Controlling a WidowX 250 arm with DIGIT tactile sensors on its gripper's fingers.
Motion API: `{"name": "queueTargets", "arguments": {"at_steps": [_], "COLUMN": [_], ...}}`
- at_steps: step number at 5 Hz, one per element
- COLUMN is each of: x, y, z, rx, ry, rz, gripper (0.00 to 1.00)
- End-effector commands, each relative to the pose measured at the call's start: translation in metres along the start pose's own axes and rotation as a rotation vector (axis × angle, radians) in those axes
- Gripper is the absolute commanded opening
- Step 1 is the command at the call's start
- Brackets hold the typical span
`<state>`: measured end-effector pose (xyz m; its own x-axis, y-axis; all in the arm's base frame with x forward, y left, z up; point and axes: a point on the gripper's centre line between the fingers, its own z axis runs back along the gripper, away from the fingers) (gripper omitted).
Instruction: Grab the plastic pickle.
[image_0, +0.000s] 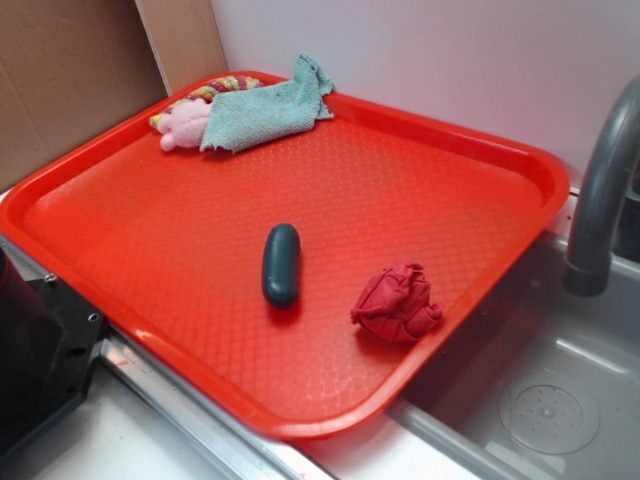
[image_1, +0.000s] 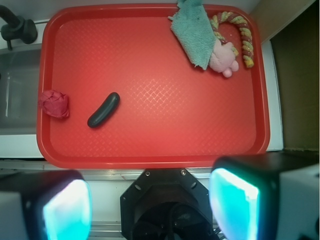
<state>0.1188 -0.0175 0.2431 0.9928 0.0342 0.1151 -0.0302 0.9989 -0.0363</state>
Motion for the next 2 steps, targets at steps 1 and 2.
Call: {"name": "queueTargets", "arguments": {"at_steps": [1,2], "x": [0.000,0.007], "y": [0.000,-0.017], "z": [0.000,-0.052], "rx": [0.000,0.066], "ry": [0.000,0.064], "rz": [0.000,0.171], "gripper": [1.00,1.00]}}
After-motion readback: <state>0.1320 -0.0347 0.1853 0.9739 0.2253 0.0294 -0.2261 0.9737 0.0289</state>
